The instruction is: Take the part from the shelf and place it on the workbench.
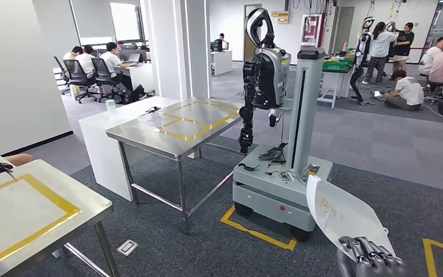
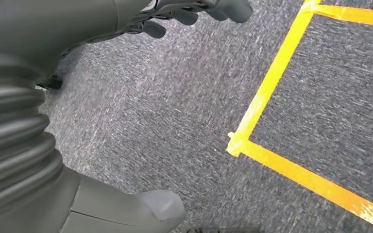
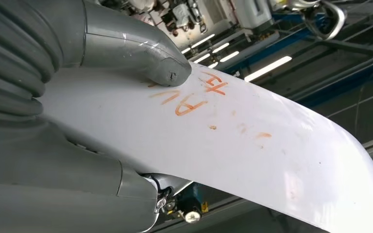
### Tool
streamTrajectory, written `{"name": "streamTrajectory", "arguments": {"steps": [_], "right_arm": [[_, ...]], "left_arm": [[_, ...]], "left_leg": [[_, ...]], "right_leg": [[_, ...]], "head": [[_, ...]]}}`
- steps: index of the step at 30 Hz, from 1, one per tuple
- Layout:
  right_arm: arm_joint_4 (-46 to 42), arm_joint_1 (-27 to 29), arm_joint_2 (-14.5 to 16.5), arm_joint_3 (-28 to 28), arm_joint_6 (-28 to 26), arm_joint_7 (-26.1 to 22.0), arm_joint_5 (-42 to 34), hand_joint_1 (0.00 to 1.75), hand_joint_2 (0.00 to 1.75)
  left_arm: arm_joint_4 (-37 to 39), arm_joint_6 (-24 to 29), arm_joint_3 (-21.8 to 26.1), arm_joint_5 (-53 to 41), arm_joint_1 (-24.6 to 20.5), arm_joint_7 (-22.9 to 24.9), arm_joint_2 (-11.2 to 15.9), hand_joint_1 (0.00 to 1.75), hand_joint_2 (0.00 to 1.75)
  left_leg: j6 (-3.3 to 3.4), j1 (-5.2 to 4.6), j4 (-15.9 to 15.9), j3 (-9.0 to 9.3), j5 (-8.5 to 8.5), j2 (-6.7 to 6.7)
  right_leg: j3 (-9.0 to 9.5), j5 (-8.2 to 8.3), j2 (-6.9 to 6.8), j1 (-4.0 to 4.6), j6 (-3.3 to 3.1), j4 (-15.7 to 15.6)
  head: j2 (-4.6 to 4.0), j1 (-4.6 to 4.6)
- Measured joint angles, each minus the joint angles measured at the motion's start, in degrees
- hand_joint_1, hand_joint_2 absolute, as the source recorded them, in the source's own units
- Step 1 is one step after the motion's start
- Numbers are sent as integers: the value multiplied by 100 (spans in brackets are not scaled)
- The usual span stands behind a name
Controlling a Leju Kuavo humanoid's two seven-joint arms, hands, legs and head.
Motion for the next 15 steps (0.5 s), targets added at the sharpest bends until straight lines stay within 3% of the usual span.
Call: {"name": "streamTrajectory", "arguments": {"steps": [1,2,4,5,7,9,11,13,15], "right_arm": [[0,6,0,0,1,-1,-2,175,175],[0,9,0,0,1,-1,-5,175,175],[0,10,-1,0,0,-2,-18,175,175],[0,9,-4,0,-2,-4,-27,175,175],[0,3,-13,0,-6,-22,-37,175,175],[-2,-12,-17,0,-7,-38,-45,175,175],[-8,-28,-25,1,-12,-48,-52,175,175],[-8,-23,-49,2,-16,-55,-55,175,175],[-2,-2,-68,3,-15,-62,-56,175,175]], "left_arm": [[0,0,0,1,7,1,0,0,175],[0,0,1,2,15,2,2,0,175],[-1,0,1,5,21,2,7,0,175],[-1,-1,1,12,17,2,9,0,175],[-2,-2,2,40,9,4,11,0,175],[-2,-2,7,76,14,9,10,0,175],[-4,-2,11,101,17,17,13,0,175],[-8,0,12,109,-1,19,20,0,175],[-10,1,13,109,-7,19,22,0,175]], "left_leg": [[-8,4,80,-91,70,11],[-10,6,-69,-67,256,34],[17,-11,-797,223,727,210],[54,-31,-1127,376,867,313],[138,-71,-1389,505,891,408],[216,-70,-1419,527,862,299],[282,-39,-1465,587,845,181],[335,-15,-1490,640,812,58],[353,-13,-1484,672,767,-77]], "right_leg": [[44,-39,-59,0,3,0],[101,-82,-118,-1,10,1],[226,-182,-235,6,42,2],[273,-236,-286,20,72,9],[326,-311,-382,54,139,5],[387,-357,-451,57,207,-21],[366,-471,-271,31,267,144],[11,-741,-2,4,307,803],[-515,-926,68,-7,329,1550]], "head": [[0,0],[0,1],[0,0],[0,-1],[0,1],[0,5],[0,5],[0,11],[0,15]]}}
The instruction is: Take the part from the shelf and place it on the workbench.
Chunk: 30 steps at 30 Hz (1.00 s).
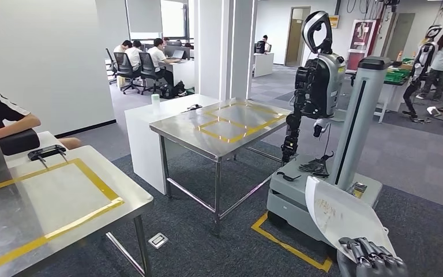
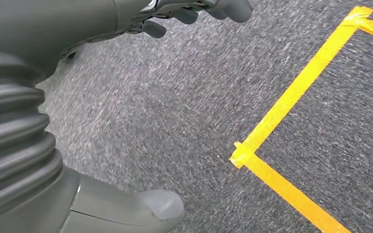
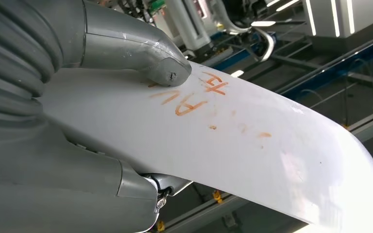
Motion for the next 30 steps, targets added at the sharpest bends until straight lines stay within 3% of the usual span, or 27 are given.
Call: {"name": "streamTrajectory", "arguments": {"steps": [1,2,4,6,7,9,10,12,14,16,17,18,19,21,23,24,26,28,30], "right_arm": [[3,7,-3,1,1,-2,-1,175,175],[4,8,-4,1,1,-3,-1,175,175],[4,7,-11,1,-3,-4,-1,175,175],[7,19,-23,0,-9,-4,1,175,175],[8,30,-28,-2,-16,-2,1,175,175],[1,59,-33,-3,-31,-1,1,175,175],[-12,72,-33,-3,-39,-4,2,175,175],[-46,100,-33,-5,-50,-2,1,175,175],[-68,141,-37,-9,-43,1,0,175,175],[-83,194,-39,-11,-17,-5,2,175,175],[-92,213,-39,-13,-5,-3,2,175,175],[-102,223,-39,-14,5,1,2,175,175],[-114,227,-39,-15,13,6,2,175,175],[-140,236,-41,-19,17,7,2,175,175],[-158,244,-44,-25,18,1,6,175,175],[-169,245,-46,-27,18,2,8,175,175],[-195,239,-49,-31,15,6,12,175,175],[-211,244,-69,-40,16,11,13,175,175],[-214,281,-90,-49,22,16,15,175,175]], "left_arm": [[1,-1,1,0,7,1,-1,0,175],[1,-1,2,0,15,4,-1,0,175],[1,-1,3,0,21,21,0,0,175],[1,-1,4,0,11,52,3,0,175],[1,-4,4,-2,13,68,6,0,175],[-1,-22,4,-5,28,86,14,0,175],[-1,-32,4,-7,37,85,15,0,175],[-3,-47,4,-15,26,71,16,0,175],[0,-52,4,-31,5,39,9,0,175],[1,-56,4,-63,8,16,7,0,175],[1,-57,4,-83,14,15,6,0,175],[1,-59,4,-99,19,15,7,0,175],[1,-60,4,-110,19,17,7,0,175],[1,-60,4,-117,2,19,7,0,175],[1,-60,4,-118,-12,19,3,0,175],[1,-60,4,-118,-14,19,-1,0,175],[1,-60,4,-118,-8,19,-10,0,175],[0,-60,4,-119,-25,19,-14,0,175],[0,-61,4,-125,-48,24,-17,0,175]], "left_leg": [[-5,0,6,25,-25,-71],[-16,2,14,60,-55,-145],[-57,13,32,137,-128,-284],[-123,15,48,164,-189,-407],[-160,22,44,153,-202,-461],[-246,37,12,138,-213,-555],[-282,35,23,142,-227,-505],[-335,15,312,24,-366,-222],[-358,13,1037,-386,-639,41],[-365,18,1604,-778,-728,87],[-359,17,1597,-830,-609,95],[-341,14,1355,-760,-381,120],[-309,2,970,-614,-112,198],[-237,-52,293,-311,189,413],[-175,-89,100,-214,165,483],[-144,-79,91,-210,149,424],[-88,-49,48,-162,128,304],[-37,-7,12,-99,109,192],[-13,2,10,-65,71,65]], "right_leg": [[-163,72,4,-3,3,131],[-216,270,12,-6,-1,35],[-54,849,145,-22,-24,-672],[151,1130,371,-34,-53,-1281],[193,1127,439,-30,-71,-1392],[243,1078,390,-22,-123,-1438],[284,1065,343,-27,-161,-1465],[396,1027,217,-44,-250,-1520],[490,957,76,-23,-313,-1534],[578,874,-53,-4,-331,-1533],[632,831,-110,2,-332,-1533],[698,783,-164,7,-327,-1533],[766,731,-216,12,-317,-1533],[864,618,-312,48,-268,-1526],[907,541,-402,82,-206,-1533],[945,516,-452,86,-174,-1550],[977,440,-359,67,-105,-1480],[728,234,-110,34,-46,-989],[212,17,-4,8,-6,-226]], "head": [[0,1],[0,0],[0,-1],[0,-4],[0,-5],[0,-7],[0,-7],[0,-13],[0,-18],[0,-17],[0,-17],[0,-17],[0,-18],[0,-18],[0,-17],[0,-15],[0,-15],[0,-14],[0,-12]]}}
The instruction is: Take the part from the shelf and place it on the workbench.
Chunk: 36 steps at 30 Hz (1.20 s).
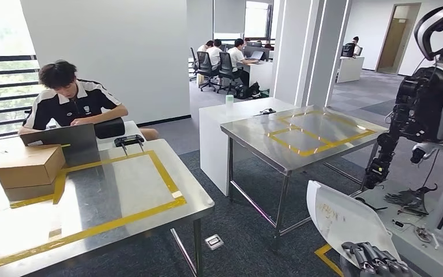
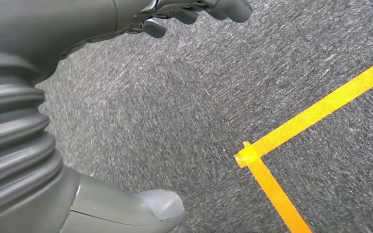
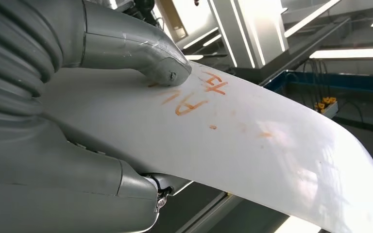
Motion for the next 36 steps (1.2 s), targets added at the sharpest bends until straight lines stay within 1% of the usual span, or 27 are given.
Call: {"name": "streamTrajectory", "arguments": {"steps": [1,2,3,5,6,7,8,10,12,14,16,17,18,20,21,23,25,26,27,28,29,31,32,33,34,35,36], "right_arm": [[0,22,-2,-2,3,1,1,175,175],[0,37,-2,-3,3,-3,2,175,175],[0,42,-2,-3,3,-9,4,175,175],[3,37,-2,-2,5,-23,7,175,175],[5,32,-2,-1,8,-27,9,175,175],[9,29,-2,0,15,-29,10,175,175],[12,23,-1,2,22,-29,12,175,175],[13,-4,0,4,37,-28,14,175,175],[11,-39,0,6,39,-28,15,175,175],[12,-47,0,6,48,-29,16,175,175],[12,-41,0,8,79,-26,31,175,175],[11,-39,0,9,95,-20,40,175,175],[11,-35,0,10,108,-13,50,175,175],[10,-25,0,10,113,3,61,175,175],[8,-17,-1,10,110,10,63,175,175],[1,-5,-3,12,107,21,66,175,175],[-21,-2,-5,15,106,30,66,175,175],[-36,-3,-9,17,105,31,66,175,175],[-50,-4,-17,17,103,32,66,175,175],[-61,-1,-33,16,101,33,66,175,175],[-67,9,-52,14,100,34,66,175,175],[-69,48,-80,12,102,36,65,175,175],[-69,69,-86,11,103,37,64,175,175],[-69,83,-93,11,103,36,63,175,175],[-68,90,-104,10,102,37,61,175,175],[-68,91,-120,8,101,39,58,175,175],[-68,91,-135,7,100,38,55,175,175]], "left_arm": [[1,-1,0,-3,1,5,-4,0,175],[2,-2,0,-4,9,11,-9,0,175],[3,-3,0,-4,19,19,-14,0,175],[3,-3,0,-4,31,29,-18,0,175],[3,-3,0,-4,29,30,-17,0,175],[2,-3,0,-4,29,27,-17,0,175],[2,-3,0,-4,34,22,-16,0,175],[1,-3,0,-7,52,14,-16,0,175],[1,-3,0,-15,59,12,-19,0,175],[3,-5,0,-33,49,10,-25,0,175],[5,-17,0,-55,51,10,-27,0,175],[6,-25,0,-67,60,11,-27,0,175],[7,-32,0,-78,69,11,-27,0,175],[8,-38,0,-88,79,12,-27,0,175],[8,-38,0,-88,75,11,-27,0,175],[8,-38,0,-87,65,10,-33,0,175],[9,-38,0,-87,65,10,-44,0,175],[9,-38,0,-87,71,10,-47,0,175],[8,-38,0,-87,72,10,-49,0,175],[8,-38,0,-87,67,9,-51,0,175],[7,-38,0,-87,62,9,-51,0,175],[8,-40,0,-87,56,10,-58,0,175],[8,-41,0,-87,63,11,-61,0,175],[8,-42,0,-87,72,13,-64,0,175],[8,-43,0,-87,77,13,-66,0,175],[9,-43,0,-87,80,13,-66,0,175],[9,-43,0,-87,76,13,-67,0,175]], "left_leg": [[-2,3,4,23,-25,-70],[-13,9,9,53,-55,-140],[-32,20,19,94,-91,-211],[-96,40,48,161,-176,-344],[-138,43,68,176,-217,-408],[-180,44,77,173,-243,-462],[-221,45,74,156,-258,-511],[-295,63,44,155,-273,-577],[-349,66,222,93,-370,-414],[-374,56,838,-224,-617,-124],[-377,54,1527,-654,-808,-3],[-367,52,1648,-765,-765,13],[-350,49,1544,-763,-606,30],[-287,21,845,-494,-148,171],[-247,-10,502,-334,-7,275],[-168,-56,188,-180,41,389],[-104,-55,163,-155,3,287],[-75,-43,140,-131,-4,228],[-48,-25,115,-100,-11,172],[-20,-5,93,-67,-19,125],[4,4,82,-44,-34,81],[35,3,81,-6,-81,-1],[38,0,81,26,-111,-44],[33,-1,82,70,-145,-84],[23,-2,82,123,-181,-118],[4,-2,82,176,-226,-146],[-23,-12,88,220,-272,-168]], "right_leg": [[-226,0,6,-14,15,248],[-364,113,8,-29,27,305],[-390,341,19,-44,38,137],[-210,882,157,-89,64,-585],[-106,1041,259,-105,65,-899],[-39,1100,338,-111,54,-1085],[-13,1074,380,-103,28,-1142],[17,1045,302,-91,-58,-1165],[83,1014,198,-97,-153,-1190],[158,961,77,-80,-229,-1202],[227,893,-43,-51,-264,-1201],[270,855,-99,-39,-267,-1201],[325,813,-154,-30,-265,-1201],[443,718,-260,-18,-244,-1201],[490,664,-305,-1,-219,-1197],[548,588,-389,31,-155,-1209],[623,544,-486,47,-88,-1260],[657,513,-469,41,-51,-1255],[641,451,-388,33,-18,-1168],[539,347,-267,24,9,-950],[344,216,-126,14,24,-606],[-189,4,-2,14,27,169],[-385,41,11,15,22,362],[-476,202,15,17,12,335],[-452,457,17,17,-2,94],[-345,766,26,17,-23,-325],[-217,977,40,28,-45,-715]], "head": [[0,0],[0,0],[0,1],[0,-1],[0,-2],[1,-4],[1,-6],[1,-6],[0,-10],[0,-18],[0,-21],[0,-20],[0,-20],[0,-20],[0,-22],[0,-22],[0,-21],[0,-21],[0,-21],[0,-16],[0,-11],[0,-1],[0,0],[0,2],[0,2],[0,2],[0,0]]}}
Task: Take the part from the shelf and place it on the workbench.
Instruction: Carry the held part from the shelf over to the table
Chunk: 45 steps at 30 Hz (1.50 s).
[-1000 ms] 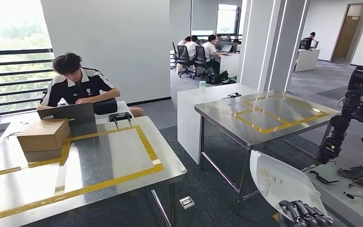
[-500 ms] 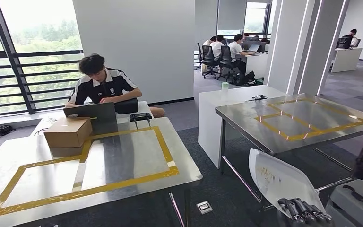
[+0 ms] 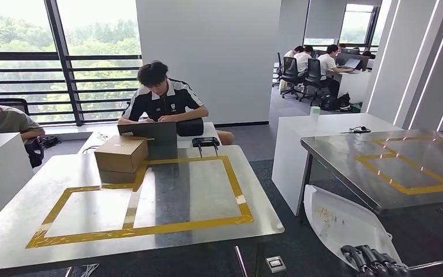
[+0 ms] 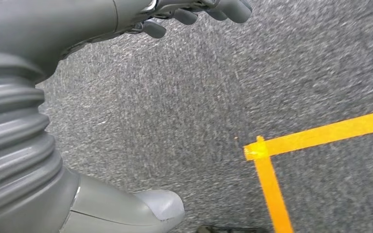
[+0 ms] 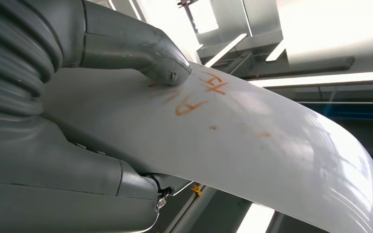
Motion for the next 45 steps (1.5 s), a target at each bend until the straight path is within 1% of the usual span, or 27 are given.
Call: {"name": "streamTrajectory", "arguments": {"steps": [2,4,6,8,10,11,12,14,16,17,21,23,25,26,27,28,30,31,33,34,36,37,39,41,42,43,45], "right_arm": [[2,0,-17,-2,-2,2,-7,175,175],[2,0,-24,-3,-3,3,-10,175,175],[-1,-1,-28,-5,-7,2,-11,175,175],[-2,1,-29,-5,-9,2,-13,175,175],[-2,16,-29,-5,-11,2,-15,175,175],[-2,28,-29,-5,-14,2,-15,175,175],[-2,40,-29,-5,-19,3,-16,175,175],[-2,54,-29,-5,-29,3,-17,175,175],[-2,53,-30,-6,-38,3,-16,175,175],[-2,52,-30,-7,-43,3,-16,175,175],[-2,44,-33,-14,-72,7,-24,175,175],[-2,26,-40,-21,-81,8,-32,175,175],[-2,27,-44,-25,-86,8,-38,175,175],[-2,38,-44,-25,-84,8,-40,175,175],[-1,46,-44,-25,-79,7,-40,175,175],[-1,48,-44,-25,-72,5,-40,175,175],[1,34,-44,-25,-50,1,-41,175,175],[7,21,-44,-25,-34,-2,-41,175,175],[31,-6,-43,-22,-9,-10,-40,175,175],[47,-20,-41,-19,-1,-16,-41,175,175],[70,-57,-38,-13,-7,-37,-42,175,175],[81,-87,-36,-10,-12,-47,-43,175,175],[103,-134,-34,-7,-20,-68,-44,175,175],[136,-146,-33,-3,-21,-82,-47,175,175],[154,-145,-33,-1,-21,-86,-49,175,175],[171,-144,-33,1,-21,-86,-51,175,175],[191,-148,-33,1,-22,-85,-52,175,175]], "left_arm": [[0,-2,0,0,-4,2,0,0,175],[-1,-4,0,0,-6,4,-2,0,175],[-3,-5,0,0,-12,2,-3,0,175],[-4,-7,0,0,-20,-3,-4,0,175],[-2,-8,0,0,-13,-4,-6,0,175],[-1,-8,0,0,-6,-4,-5,0,175],[1,-8,0,0,1,-2,-5,0,175],[0,-8,0,0,6,1,-2,0,175],[0,-8,0,0,-1,1,1,0,175],[1,-8,0,0,-5,-1,0,0,175],[1,-8,0,12,-7,-10,-16,0,175],[-1,-8,0,24,-13,-16,-15,0,175],[-1,-8,0,26,-17,-20,-13,0,175],[-1,-8,0,26,-11,-20,-14,0,175],[0,-8,0,26,-4,-20,-14,0,175],[1,-8,0,27,2,-20,-15,0,175],[1,-8,0,28,4,-20,-15,0,175],[1,-8,0,30,0,-19,-16,0,175],[1,-8,0,32,-4,-12,-17,0,175],[1,-8,0,33,-4,-7,-17,0,175],[1,-8,0,29,-7,-1,-17,0,175],[1,-8,0,23,-15,-1,-16,0,175],[1,-8,0,7,-31,-1,-14,0,175],[2,-8,0,-5,-20,3,-15,0,175],[2,-8,0,-8,-8,8,-15,0,175],[2,-8,0,-9,2,14,-13,0,175],[1,-8,0,-13,9,22,-8,0,175]], "left_leg": [[-65,-12,-2,30,-70,-28],[-131,-14,-28,41,-107,-33],[-193,-10,77,33,-180,37],[-240,1,596,-211,-405,135],[-270,12,1334,-668,-639,173],[-277,15,1544,-835,-637,179],[-278,16,1557,-910,-524,184],[-251,18,961,-733,-38,203],[-202,0,280,-446,266,231],[-172,-10,105,-363,292,239],[-25,1,-5,-246,206,208],[38,16,-26,-166,170,193],[70,9,-29,-124,114,179],[71,5,-29,-101,83,169],[66,2,-28,-65,48,159],[57,1,-28,-17,11,149],[31,2,-29,88,-71,134],[10,-2,-26,133,-108,126],[-55,-12,-14,176,-171,120],[-93,-20,14,206,-185,119],[-158,-23,129,210,-220,130],[-186,-21,281,142,-254,141],[-231,-7,840,-196,-447,162],[-259,3,1450,-643,-679,171],[-263,5,1579,-787,-697,174],[-263,7,1506,-836,-590,179],[-249,8,870,-682,-103,196]], "right_leg": [[163,165,27,23,-46,-447],[200,117,35,32,-97,-470],[273,93,29,10,-168,-514],[370,49,4,-8,-239,-547],[446,-22,-17,-8,-272,-548],[487,-60,-20,-8,-270,-548],[537,-101,-21,-8,-265,-547],[662,-195,-22,-9,-240,-547],[748,-298,-27,9,-186,-546],[769,-337,-30,20,-151,-555],[832,-373,-31,22,-29,-471],[597,-531,-24,11,16,-36],[101,-801,-18,6,50,712],[-124,-865,-18,6,58,976],[-275,-827,-18,6,59,1075],[-305,-654,-18,6,51,947],[-118,-91,-18,8,7,232],[-14,24,-19,23,-20,-96],[102,34,-15,52,-75,-423],[128,-23,-13,61,-102,-435],[235,65,-7,35,-169,-469],[292,54,-8,23,-210,-475],[373,-3,-18,15,-272,-488],[427,-70,-20,15,-295,-487],[463,-107,-15,14,-294,-486],[513,-149,-10,11,-288,-486],[629,-243,-5,4,-257,-488]], "head": [[0,-3],[0,-5],[0,-8],[0,-10],[0,-12],[0,-12],[0,-12],[0,-12],[0,-14],[0,-13],[1,-11],[0,-8],[0,-5],[0,-5],[0,-4],[0,-4],[0,-5],[0,-7],[0,-5],[0,-9],[0,-15],[0,-23],[0,-23],[0,-23],[0,-22],[0,-22],[0,-22]]}}
